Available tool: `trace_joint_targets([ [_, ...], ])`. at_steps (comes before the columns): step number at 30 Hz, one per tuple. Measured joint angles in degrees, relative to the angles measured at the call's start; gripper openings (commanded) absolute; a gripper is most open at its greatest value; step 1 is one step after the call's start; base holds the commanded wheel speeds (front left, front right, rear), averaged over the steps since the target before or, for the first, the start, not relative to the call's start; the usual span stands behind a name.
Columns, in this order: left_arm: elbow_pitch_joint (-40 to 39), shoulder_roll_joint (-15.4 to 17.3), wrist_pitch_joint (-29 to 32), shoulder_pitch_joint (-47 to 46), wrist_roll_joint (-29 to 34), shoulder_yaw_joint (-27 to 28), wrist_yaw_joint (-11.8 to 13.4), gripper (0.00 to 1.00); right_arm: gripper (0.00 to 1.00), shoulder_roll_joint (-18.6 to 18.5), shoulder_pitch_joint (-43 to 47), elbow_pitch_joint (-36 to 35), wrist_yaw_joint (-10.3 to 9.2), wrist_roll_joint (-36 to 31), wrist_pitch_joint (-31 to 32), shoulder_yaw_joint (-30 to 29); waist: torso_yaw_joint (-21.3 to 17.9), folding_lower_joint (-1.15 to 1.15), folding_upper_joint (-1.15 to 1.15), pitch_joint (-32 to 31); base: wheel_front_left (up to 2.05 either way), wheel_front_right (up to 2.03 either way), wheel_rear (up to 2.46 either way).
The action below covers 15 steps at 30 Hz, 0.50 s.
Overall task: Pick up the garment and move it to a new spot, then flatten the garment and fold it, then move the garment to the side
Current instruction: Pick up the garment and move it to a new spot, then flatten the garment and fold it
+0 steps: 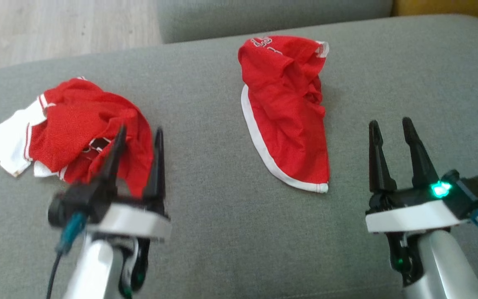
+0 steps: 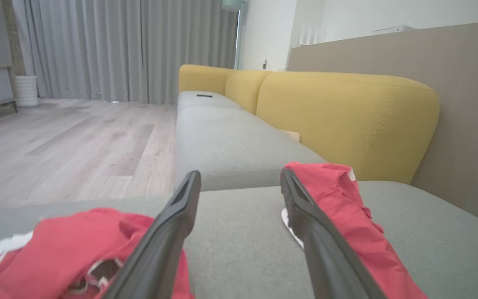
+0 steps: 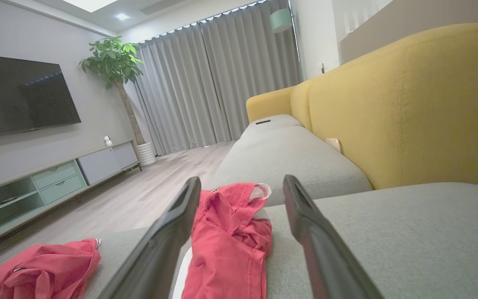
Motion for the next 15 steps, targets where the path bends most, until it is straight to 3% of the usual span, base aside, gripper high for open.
trace_joint_targets([
  [6,-1.3,-1.9,0.0,6.6,0.9,2.7,-1.9,1.00,1.00,0.0,2.5,-0.1,0.00,0.0,0.0,-1.1,0.3,0.00,0.00,-1.5,0.00,0.00,0.00],
  [15,-1.8,-2.3,0.0,6.2,1.5,4.7,-4.1,1.00,1.00,0.0,2.5,0.1,0.00,-0.6,0.0,-0.6,1.3,0.00,0.00,-0.1,0.00,0.00,0.00],
])
